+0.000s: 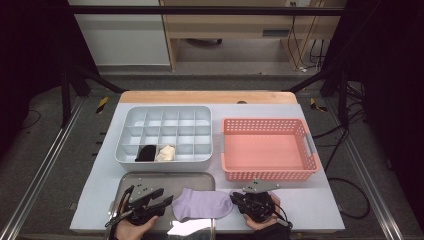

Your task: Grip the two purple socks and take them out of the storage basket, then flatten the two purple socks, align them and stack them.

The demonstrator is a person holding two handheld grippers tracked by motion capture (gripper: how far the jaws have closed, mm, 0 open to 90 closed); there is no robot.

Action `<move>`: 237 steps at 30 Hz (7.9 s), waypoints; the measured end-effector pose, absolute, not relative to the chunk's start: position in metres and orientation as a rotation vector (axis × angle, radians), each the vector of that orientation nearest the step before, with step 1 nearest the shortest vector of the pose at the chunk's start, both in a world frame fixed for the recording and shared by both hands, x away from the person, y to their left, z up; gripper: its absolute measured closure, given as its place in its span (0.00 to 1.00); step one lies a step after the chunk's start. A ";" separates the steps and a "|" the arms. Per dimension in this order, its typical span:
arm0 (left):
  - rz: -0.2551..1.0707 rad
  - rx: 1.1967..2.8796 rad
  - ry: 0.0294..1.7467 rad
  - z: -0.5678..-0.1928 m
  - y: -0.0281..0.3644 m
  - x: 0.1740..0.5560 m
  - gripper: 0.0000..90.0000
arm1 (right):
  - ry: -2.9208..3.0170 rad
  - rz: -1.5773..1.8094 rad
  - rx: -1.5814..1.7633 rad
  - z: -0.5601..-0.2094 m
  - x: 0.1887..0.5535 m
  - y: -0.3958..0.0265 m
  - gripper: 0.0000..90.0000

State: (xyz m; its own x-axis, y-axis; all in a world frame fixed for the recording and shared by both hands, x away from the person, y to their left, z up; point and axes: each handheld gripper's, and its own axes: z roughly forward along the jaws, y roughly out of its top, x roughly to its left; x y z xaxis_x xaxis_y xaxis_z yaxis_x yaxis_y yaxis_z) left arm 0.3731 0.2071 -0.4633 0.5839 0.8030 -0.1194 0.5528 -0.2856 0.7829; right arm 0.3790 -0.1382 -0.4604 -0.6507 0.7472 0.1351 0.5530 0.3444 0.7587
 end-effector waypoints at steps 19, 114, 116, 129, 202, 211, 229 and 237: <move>0.373 1.983 1.080 -0.463 0.208 0.373 0.58 | 2.110 1.087 1.422 -0.456 0.391 -0.225 0.85; 0.253 2.136 0.948 -0.471 0.140 0.363 0.95 | 2.384 1.286 1.218 -0.468 0.389 -0.137 0.98; 0.247 2.130 0.944 -0.470 0.141 0.363 0.96 | 2.374 1.289 1.212 -0.466 0.388 -0.138 0.99; 0.232 2.050 0.920 -0.459 0.146 0.365 0.97 | 2.306 1.177 1.122 -0.441 0.387 -0.130 0.99; 0.291 2.096 0.936 -0.477 0.139 0.374 0.94 | 2.341 1.043 1.312 -0.477 0.396 -0.162 0.97; 0.266 2.018 0.900 -0.456 0.152 0.366 0.97 | 2.305 1.093 1.288 -0.462 0.389 -0.168 0.98; 0.272 1.958 0.976 -0.442 0.197 0.370 0.97 | 2.335 1.268 1.197 -0.441 0.381 -0.141 0.98; 0.261 1.947 0.988 -0.440 0.210 0.368 0.97 | 2.360 1.300 1.184 -0.439 0.377 -0.133 0.98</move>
State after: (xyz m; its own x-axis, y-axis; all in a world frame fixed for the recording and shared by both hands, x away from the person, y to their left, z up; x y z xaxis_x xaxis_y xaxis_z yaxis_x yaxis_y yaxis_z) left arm 0.3684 0.2100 -0.4402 0.6571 0.7276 -0.1968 0.5354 -0.2668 0.8014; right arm 0.3773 -0.1333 -0.4388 -0.6599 0.7260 0.1937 0.5515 0.2929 0.7811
